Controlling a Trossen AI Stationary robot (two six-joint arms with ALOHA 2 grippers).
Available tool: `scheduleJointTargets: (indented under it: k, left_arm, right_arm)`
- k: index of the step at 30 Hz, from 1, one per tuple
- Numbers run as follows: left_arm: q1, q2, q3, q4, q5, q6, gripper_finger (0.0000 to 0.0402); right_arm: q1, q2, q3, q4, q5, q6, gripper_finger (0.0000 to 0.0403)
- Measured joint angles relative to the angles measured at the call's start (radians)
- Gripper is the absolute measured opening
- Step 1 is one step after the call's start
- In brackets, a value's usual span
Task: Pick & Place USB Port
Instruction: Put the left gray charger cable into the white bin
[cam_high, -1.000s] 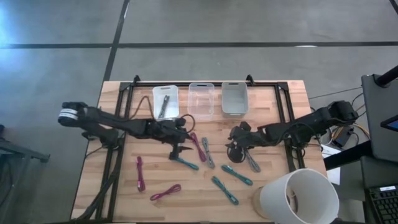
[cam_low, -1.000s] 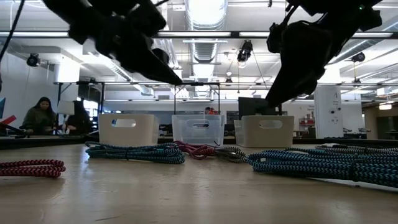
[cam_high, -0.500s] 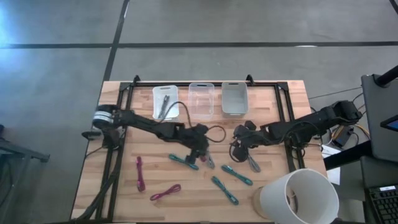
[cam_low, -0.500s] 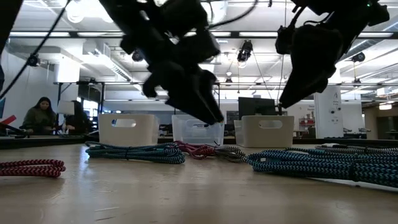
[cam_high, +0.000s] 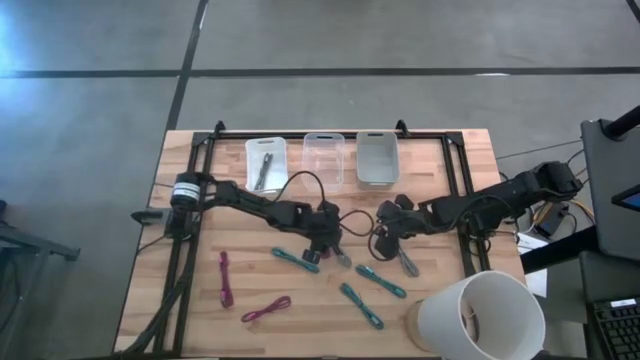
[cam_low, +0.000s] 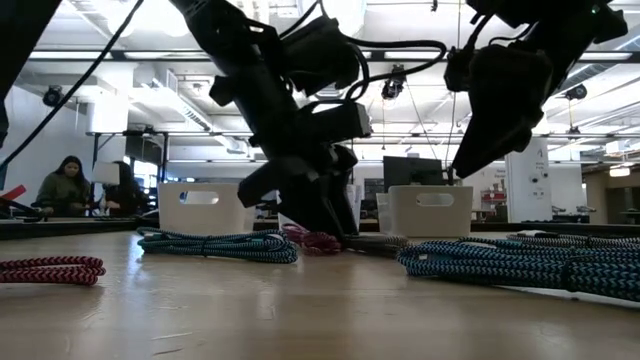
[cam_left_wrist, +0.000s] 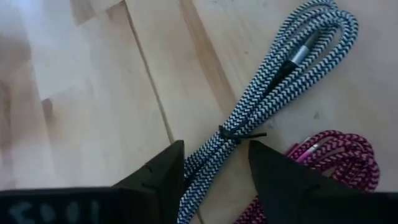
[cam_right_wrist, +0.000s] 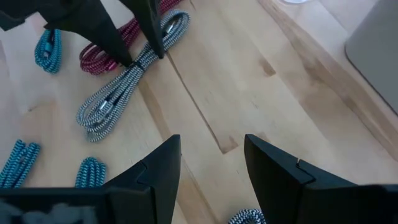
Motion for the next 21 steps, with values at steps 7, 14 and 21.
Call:
scheduleJointTargets:
  k: [7,14,21]
  left_arm:
    - [0.000,-0.009,-0.002,-0.026,0.023,-0.010,0.0051]
    - [-0.005,-0.037,0.013,-0.069,-0.001,-0.014,0.0022]
    - [-0.016,-0.179,0.019,-0.204,-0.015,-0.072,0.0024]
  right_arm:
    - [0.000,0.000,-0.001,-0.002,0.001,0.000,0.0173]
    - [0.000,0.000,-0.001,0.000,0.001,0.000,0.0173]
    - [0.000,0.000,-0.001,0.001,0.001,0.000,0.0173]
